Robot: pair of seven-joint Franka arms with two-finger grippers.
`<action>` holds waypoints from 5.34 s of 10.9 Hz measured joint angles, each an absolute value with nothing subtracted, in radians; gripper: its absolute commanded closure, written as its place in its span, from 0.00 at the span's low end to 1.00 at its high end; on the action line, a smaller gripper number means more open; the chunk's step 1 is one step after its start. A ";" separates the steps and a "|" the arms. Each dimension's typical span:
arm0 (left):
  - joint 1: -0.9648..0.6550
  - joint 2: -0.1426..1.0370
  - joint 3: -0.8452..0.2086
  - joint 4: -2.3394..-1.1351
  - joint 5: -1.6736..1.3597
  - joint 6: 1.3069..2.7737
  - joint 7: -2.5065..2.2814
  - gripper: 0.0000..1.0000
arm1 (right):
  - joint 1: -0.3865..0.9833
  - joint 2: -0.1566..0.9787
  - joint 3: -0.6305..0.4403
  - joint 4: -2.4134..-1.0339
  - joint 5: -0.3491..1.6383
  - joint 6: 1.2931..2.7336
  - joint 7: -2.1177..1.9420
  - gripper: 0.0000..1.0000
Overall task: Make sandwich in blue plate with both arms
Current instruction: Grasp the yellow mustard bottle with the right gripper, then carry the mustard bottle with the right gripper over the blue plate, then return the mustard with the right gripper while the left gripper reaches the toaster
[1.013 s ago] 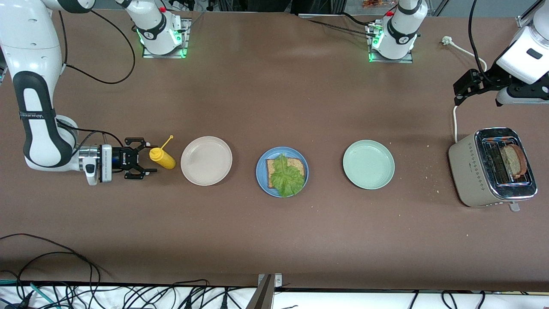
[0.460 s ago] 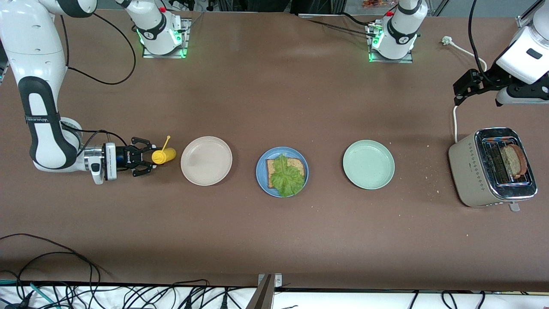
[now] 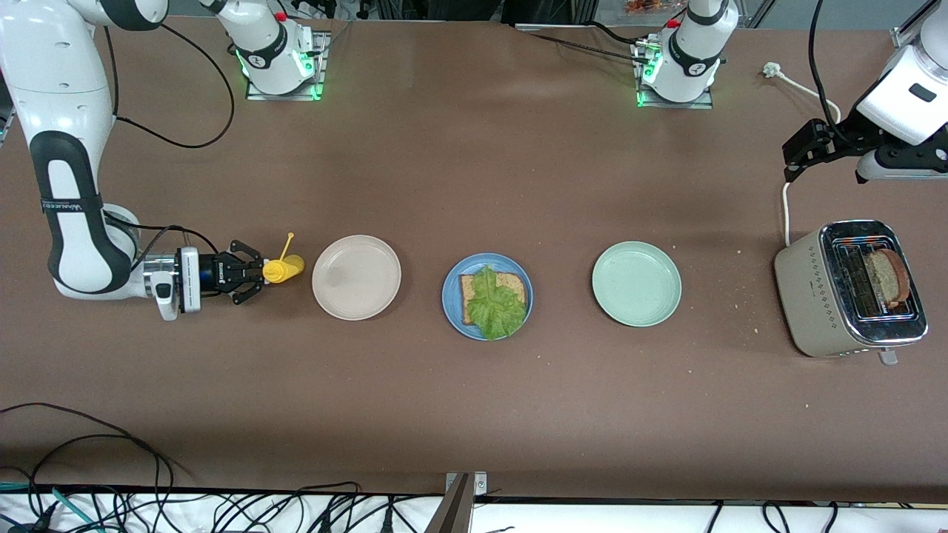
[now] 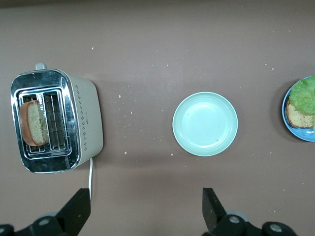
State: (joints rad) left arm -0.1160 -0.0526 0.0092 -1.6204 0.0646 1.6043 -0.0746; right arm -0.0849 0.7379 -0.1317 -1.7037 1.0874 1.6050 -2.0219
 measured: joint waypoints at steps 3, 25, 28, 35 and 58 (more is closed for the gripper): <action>-0.116 -0.053 0.009 -1.619 0.065 1.604 -0.075 0.00 | -0.062 0.736 -0.130 -1.605 0.975 1.601 -1.888 1.00; -0.116 -0.053 0.008 -1.617 0.065 1.604 -0.075 0.00 | 0.937 0.819 -0.123 -1.189 -0.596 1.675 -0.569 1.00; -0.116 -0.053 0.008 -1.617 0.065 1.604 -0.075 0.00 | 0.946 0.828 -0.124 -1.189 -0.630 1.668 -0.566 1.00; -0.089 0.032 0.013 -1.611 0.100 1.607 -0.075 0.00 | 0.957 0.833 -0.138 -1.185 -0.648 1.658 -0.560 1.00; 0.366 0.497 0.014 -1.464 0.149 1.882 0.340 0.92 | 0.092 0.673 -0.181 -1.245 0.589 1.498 -1.697 1.00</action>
State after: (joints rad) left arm 0.3657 0.4965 0.0141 -1.4635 0.1486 1.8823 0.3398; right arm 0.0924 0.6735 -0.1810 -1.2449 0.5893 1.4979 -1.6969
